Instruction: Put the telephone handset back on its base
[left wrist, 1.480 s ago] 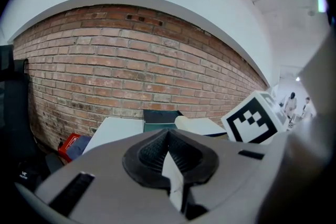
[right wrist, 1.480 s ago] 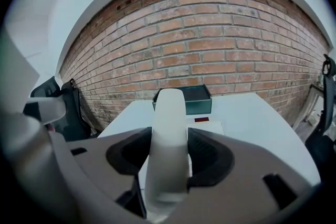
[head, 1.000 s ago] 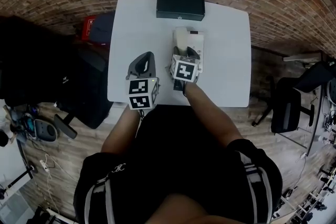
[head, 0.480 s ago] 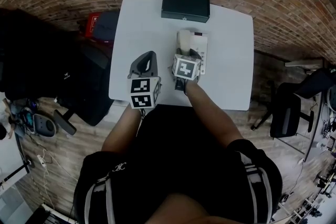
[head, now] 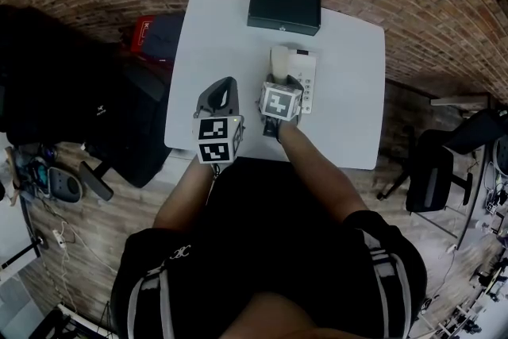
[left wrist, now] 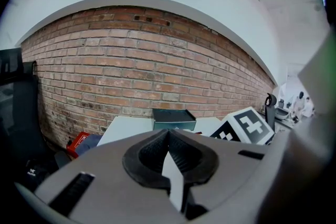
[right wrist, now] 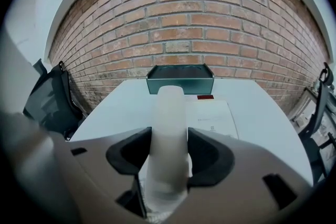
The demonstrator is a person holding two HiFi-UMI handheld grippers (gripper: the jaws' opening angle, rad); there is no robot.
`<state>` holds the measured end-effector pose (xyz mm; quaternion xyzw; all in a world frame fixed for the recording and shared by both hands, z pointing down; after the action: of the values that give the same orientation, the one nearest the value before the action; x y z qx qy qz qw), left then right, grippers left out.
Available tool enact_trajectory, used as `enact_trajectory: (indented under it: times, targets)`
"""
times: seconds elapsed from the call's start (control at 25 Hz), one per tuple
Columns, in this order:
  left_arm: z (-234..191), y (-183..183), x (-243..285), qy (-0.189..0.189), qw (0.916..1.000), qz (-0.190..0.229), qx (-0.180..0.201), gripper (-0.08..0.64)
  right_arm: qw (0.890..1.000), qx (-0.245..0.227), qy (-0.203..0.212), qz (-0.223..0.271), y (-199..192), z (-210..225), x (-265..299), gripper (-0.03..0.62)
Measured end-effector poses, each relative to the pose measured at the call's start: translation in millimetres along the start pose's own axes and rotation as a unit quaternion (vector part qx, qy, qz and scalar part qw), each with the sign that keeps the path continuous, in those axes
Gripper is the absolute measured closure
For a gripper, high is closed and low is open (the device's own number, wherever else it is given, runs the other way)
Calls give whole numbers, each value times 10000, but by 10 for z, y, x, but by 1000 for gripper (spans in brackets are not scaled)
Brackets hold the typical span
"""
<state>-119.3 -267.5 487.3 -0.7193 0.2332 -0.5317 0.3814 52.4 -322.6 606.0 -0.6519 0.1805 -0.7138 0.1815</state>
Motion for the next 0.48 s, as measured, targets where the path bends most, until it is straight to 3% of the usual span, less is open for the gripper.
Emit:
enact_trajectory:
  times: [0.48]
  targets:
    - [-3,-27,-53,23,10000,0,16,560,9999,105,-55,-105,-66,-16,60,394]
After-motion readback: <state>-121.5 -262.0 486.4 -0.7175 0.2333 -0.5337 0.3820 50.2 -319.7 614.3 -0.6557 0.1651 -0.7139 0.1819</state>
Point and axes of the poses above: the fingertips, and each gripper's own axes: x forward along the fingers, z to its right, y out of its top, the point moved 9 cm from there along -x, backward along the fingers, and after that the axes turned 9 degrees about -z, right-handed, at the moved point
